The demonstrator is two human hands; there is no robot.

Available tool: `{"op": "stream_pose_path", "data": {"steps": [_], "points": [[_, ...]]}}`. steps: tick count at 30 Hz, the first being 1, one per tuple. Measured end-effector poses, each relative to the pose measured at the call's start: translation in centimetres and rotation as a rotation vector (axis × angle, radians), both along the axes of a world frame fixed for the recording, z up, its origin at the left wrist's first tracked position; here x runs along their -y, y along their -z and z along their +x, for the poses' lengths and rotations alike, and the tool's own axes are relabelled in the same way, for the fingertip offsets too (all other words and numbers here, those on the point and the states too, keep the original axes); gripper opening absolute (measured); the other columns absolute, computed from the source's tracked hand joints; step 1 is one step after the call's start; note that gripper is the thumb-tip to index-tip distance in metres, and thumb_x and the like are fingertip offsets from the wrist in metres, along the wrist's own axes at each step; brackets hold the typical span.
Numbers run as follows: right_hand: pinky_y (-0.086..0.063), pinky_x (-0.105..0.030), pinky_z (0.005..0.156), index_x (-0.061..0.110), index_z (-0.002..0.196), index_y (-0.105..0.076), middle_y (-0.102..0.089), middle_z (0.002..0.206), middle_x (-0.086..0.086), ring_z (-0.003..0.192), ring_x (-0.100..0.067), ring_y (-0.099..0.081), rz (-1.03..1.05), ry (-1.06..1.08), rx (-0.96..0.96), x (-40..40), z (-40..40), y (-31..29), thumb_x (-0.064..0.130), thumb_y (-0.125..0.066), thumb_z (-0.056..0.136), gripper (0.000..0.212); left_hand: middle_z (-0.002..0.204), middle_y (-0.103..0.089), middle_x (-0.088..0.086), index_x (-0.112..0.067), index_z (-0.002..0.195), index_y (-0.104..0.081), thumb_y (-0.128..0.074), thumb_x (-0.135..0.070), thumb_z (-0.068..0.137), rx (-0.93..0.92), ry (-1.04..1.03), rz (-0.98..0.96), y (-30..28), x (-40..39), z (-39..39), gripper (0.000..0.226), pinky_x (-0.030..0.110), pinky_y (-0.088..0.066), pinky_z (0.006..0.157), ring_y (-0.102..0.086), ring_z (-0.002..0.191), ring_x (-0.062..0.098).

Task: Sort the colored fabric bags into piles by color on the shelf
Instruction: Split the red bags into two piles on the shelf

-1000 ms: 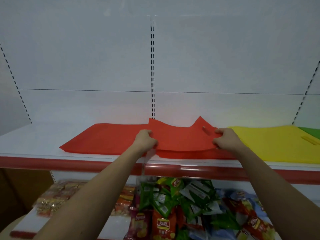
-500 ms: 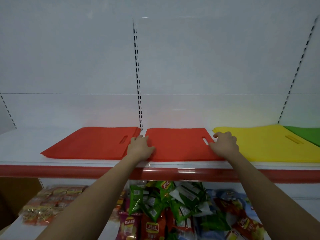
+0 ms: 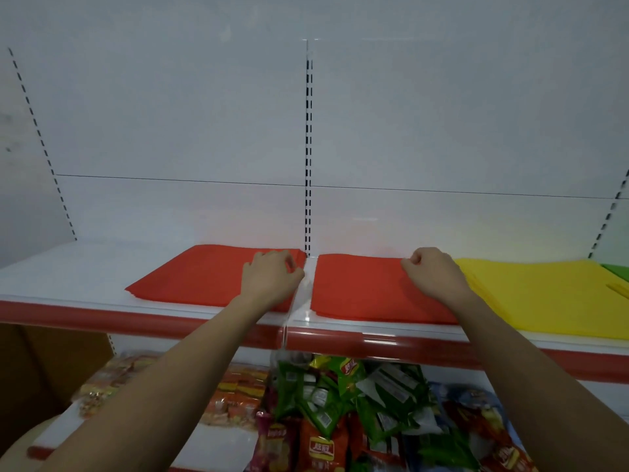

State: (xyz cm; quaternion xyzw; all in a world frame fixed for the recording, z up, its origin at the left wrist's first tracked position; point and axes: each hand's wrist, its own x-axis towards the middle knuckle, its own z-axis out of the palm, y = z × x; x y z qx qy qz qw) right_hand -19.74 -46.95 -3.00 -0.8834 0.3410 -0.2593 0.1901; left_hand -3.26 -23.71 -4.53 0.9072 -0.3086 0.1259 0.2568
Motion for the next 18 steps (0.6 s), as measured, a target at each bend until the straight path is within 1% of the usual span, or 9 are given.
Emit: {"op": "stream_pose_path", "data": {"steps": [2, 4, 7, 10, 12, 13, 15, 16, 18], "points": [[-0.045, -0.035, 0.075, 0.017, 0.068, -0.053, -0.066, 0.087, -0.013, 0.089, -0.034, -0.061, -0.034, -0.035, 0.003, -1.7, 1.1, -0.6, 0.036, -0.052, 0.091, 0.03, 0.088, -0.069, -0.006, -0.028, 0.08, -0.063, -0.053, -0.04, 0.084, 0.002, -0.002, -0.041, -0.4, -1.6, 1.1, 0.016, 0.037, -0.05, 0.084, -0.061, 0.091, 0.02], [-0.043, -0.034, 0.071, 0.017, 0.062, -0.049, -0.063, 0.08, -0.011, 0.084, -0.034, -0.06, -0.049, -0.064, -0.002, -3.7, 2.3, -1.2, 0.036, -0.052, 0.092, 0.035, 0.082, -0.067, -0.007, -0.027, 0.076, -0.061, -0.054, -0.04, 0.085, -0.002, 0.001, -0.042, -0.8, -3.3, 2.3, 0.017, 0.033, -0.052, 0.076, -0.063, 0.082, 0.019], [-0.044, -0.034, 0.067, 0.016, 0.06, -0.046, -0.059, 0.07, -0.007, 0.074, -0.033, -0.058, -0.037, -0.135, -0.027, -7.2, 4.8, -1.6, 0.036, -0.051, 0.092, 0.038, 0.078, -0.065, -0.008, -0.028, 0.076, -0.059, -0.053, -0.04, 0.088, -0.005, -0.011, -0.044, -1.0, -6.3, 4.4, 0.018, 0.029, -0.05, 0.069, -0.062, 0.077, 0.017], [-0.042, -0.033, 0.062, 0.016, 0.059, -0.041, -0.053, 0.064, -0.006, 0.066, -0.03, -0.053, -0.015, -0.194, -0.046, -11.0, 7.6, -1.4, 0.033, -0.051, 0.09, 0.038, 0.078, -0.064, -0.008, -0.027, 0.077, -0.061, -0.053, -0.039, 0.089, -0.042, -0.043, -0.06, -0.8, -9.8, 7.1, 0.018, 0.028, -0.048, 0.067, -0.061, 0.077, 0.016], [-0.041, -0.032, 0.061, 0.016, 0.06, -0.042, -0.055, 0.065, -0.007, 0.066, -0.029, -0.052, -0.004, -0.226, -0.07, -13.5, 9.5, -0.6, 0.031, -0.051, 0.09, 0.035, 0.08, -0.064, -0.008, -0.027, 0.08, -0.064, -0.054, -0.037, 0.089, -0.078, -0.089, -0.063, -0.4, -12.2, 9.1, 0.017, 0.028, -0.045, 0.068, -0.061, 0.08, 0.017], [-0.043, -0.032, 0.063, 0.015, 0.062, -0.046, -0.059, 0.068, -0.007, 0.068, -0.03, -0.055, -0.003, -0.243, -0.082, -14.6, 10.5, 0.0, 0.032, -0.05, 0.091, 0.034, 0.082, -0.064, -0.008, -0.027, 0.082, -0.065, -0.054, -0.037, 0.089, -0.095, -0.115, -0.063, -0.2, -13.4, 10.1, 0.016, 0.028, -0.043, 0.069, -0.061, 0.082, 0.018], [-0.05, -0.035, 0.072, 0.015, 0.073, -0.054, -0.066, 0.078, -0.006, 0.075, -0.03, -0.062, 0.016, -0.252, -0.092, -16.4, 12.4, 1.4, 0.035, -0.048, 0.092, 0.028, 0.085, -0.066, -0.006, -0.027, 0.084, -0.065, -0.054, -0.035, 0.089, -0.126, -0.151, -0.079, 0.6, -15.8, 12.2, 0.014, 0.029, -0.045, 0.071, -0.061, 0.084, 0.02], [-0.051, -0.036, 0.076, 0.018, 0.079, -0.056, -0.067, 0.083, -0.005, 0.078, -0.029, -0.063, 0.041, -0.244, -0.084, -17.2, 13.3, 2.1, 0.035, -0.047, 0.092, 0.024, 0.087, -0.067, -0.005, -0.027, 0.084, -0.064, -0.054, -0.033, 0.089, -0.145, -0.162, -0.102, 1.0, -16.8, 13.2, 0.013, 0.03, -0.048, 0.072, -0.062, 0.084, 0.021], [-0.05, -0.037, 0.077, 0.017, 0.088, -0.056, -0.065, 0.089, -0.004, 0.084, -0.028, -0.061, 0.103, -0.198, -0.031, -18.5, 15.0, 3.6, 0.033, -0.047, 0.094, 0.019, 0.089, -0.068, -0.004, -0.026, 0.087, -0.065, -0.053, -0.03, 0.088, -0.179, -0.193, -0.165, 2.0, -18.7, 15.1, 0.013, 0.034, -0.051, 0.076, -0.061, 0.088, 0.023]]}}
